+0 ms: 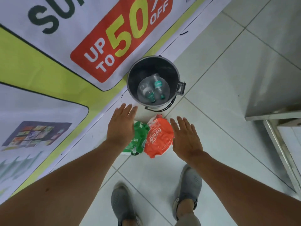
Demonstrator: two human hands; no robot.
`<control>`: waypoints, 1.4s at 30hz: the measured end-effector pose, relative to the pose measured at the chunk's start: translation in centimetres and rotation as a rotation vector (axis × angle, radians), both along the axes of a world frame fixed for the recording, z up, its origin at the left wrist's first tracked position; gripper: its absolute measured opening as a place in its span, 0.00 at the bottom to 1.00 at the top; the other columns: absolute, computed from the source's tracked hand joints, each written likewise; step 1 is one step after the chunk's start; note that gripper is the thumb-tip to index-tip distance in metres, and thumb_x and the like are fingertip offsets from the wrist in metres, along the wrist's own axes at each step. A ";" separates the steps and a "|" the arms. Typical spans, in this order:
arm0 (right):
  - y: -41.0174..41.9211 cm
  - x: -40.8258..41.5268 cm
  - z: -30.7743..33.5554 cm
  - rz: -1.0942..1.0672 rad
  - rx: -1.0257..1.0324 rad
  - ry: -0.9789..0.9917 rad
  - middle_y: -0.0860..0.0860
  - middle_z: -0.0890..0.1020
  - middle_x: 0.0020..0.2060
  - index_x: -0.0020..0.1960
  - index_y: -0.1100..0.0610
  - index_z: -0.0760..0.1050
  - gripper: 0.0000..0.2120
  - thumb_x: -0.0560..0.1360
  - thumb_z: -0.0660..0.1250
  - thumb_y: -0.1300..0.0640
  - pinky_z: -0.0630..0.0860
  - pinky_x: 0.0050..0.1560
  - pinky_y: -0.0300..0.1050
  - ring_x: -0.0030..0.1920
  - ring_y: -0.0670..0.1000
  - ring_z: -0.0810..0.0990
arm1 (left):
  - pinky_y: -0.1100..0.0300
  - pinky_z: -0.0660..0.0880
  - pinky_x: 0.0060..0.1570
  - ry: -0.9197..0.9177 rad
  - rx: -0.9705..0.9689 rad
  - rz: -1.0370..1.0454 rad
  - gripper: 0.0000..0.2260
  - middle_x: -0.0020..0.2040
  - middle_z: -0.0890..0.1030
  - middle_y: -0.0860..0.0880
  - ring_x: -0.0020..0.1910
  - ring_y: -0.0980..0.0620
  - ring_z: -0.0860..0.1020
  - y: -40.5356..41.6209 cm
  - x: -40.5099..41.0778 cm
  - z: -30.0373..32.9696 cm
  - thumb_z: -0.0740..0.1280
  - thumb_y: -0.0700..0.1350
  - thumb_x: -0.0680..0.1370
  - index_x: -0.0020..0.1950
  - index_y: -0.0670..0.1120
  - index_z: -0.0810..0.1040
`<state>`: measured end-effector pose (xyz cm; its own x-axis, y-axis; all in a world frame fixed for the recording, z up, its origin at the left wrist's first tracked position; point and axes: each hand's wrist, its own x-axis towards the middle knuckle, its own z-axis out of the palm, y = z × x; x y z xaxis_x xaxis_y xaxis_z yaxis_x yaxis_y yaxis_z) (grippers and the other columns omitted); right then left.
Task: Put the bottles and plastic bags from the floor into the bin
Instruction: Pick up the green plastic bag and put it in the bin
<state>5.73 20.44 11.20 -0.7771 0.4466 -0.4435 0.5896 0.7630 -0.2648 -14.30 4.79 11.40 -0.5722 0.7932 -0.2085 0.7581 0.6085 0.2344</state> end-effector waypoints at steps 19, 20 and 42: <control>-11.2 -7.5 -19.0 0.392 0.013 -0.105 0.58 0.37 0.81 0.81 0.46 0.39 0.52 0.72 0.70 0.36 0.49 0.77 0.69 0.80 0.64 0.37 | 0.23 0.44 0.72 -0.212 -0.329 0.041 0.34 0.83 0.35 0.44 0.81 0.41 0.33 -14.1 -0.3 -19.6 0.55 0.66 0.81 0.81 0.61 0.43; -11.1 -7.7 -19.6 0.400 0.025 -0.107 0.58 0.37 0.81 0.81 0.46 0.39 0.52 0.71 0.70 0.35 0.49 0.77 0.70 0.80 0.65 0.37 | 0.22 0.44 0.70 -0.236 -0.327 0.057 0.33 0.82 0.34 0.45 0.80 0.41 0.32 -14.3 -0.4 -20.2 0.55 0.66 0.81 0.81 0.62 0.43; -11.5 -5.2 -9.1 0.293 -0.042 0.107 0.60 0.57 0.80 0.73 0.50 0.71 0.27 0.76 0.72 0.61 0.82 0.52 0.66 0.79 0.67 0.54 | 0.43 0.76 0.65 -0.237 -0.060 0.172 0.28 0.82 0.60 0.42 0.81 0.42 0.59 -13.9 0.0 -9.3 0.68 0.35 0.75 0.76 0.46 0.71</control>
<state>0.56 8.93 2.11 -0.9132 0.1801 -0.3656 0.3137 0.8834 -0.3482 -14.32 -9.08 2.13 -0.6271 0.6707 -0.3960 0.5711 0.7417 0.3517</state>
